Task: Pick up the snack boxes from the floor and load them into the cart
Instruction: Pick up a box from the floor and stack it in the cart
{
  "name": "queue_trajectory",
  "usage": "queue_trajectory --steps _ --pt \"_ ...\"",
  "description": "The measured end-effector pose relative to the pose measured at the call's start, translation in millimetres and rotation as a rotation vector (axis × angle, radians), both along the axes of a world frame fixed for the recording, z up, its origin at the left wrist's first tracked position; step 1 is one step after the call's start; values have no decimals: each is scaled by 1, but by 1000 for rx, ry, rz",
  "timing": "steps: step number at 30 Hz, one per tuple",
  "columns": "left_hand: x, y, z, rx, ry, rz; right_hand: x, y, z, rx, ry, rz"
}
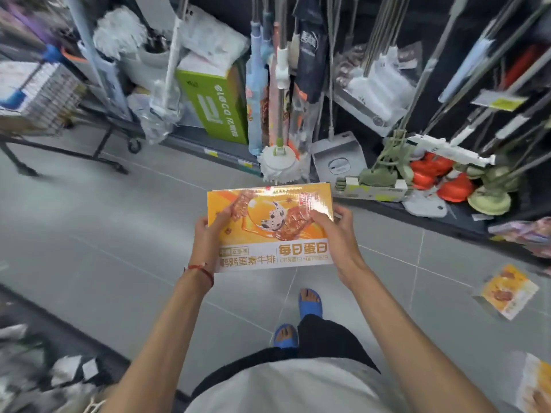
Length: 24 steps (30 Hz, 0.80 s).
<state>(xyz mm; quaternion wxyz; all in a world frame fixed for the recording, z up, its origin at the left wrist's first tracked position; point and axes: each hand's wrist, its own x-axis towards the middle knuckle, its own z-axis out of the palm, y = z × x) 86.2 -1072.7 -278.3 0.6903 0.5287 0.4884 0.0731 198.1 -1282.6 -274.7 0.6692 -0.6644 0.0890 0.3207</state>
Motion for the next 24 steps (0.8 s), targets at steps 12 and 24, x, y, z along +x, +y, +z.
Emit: queue_trajectory --steps 12,24 --pt "-52 91 -10 -37 -9 369 25 148 -2 2 -19 408" --pt "-109 289 -20 -56 -46 502 -8 389 -7 -21 -83 601"
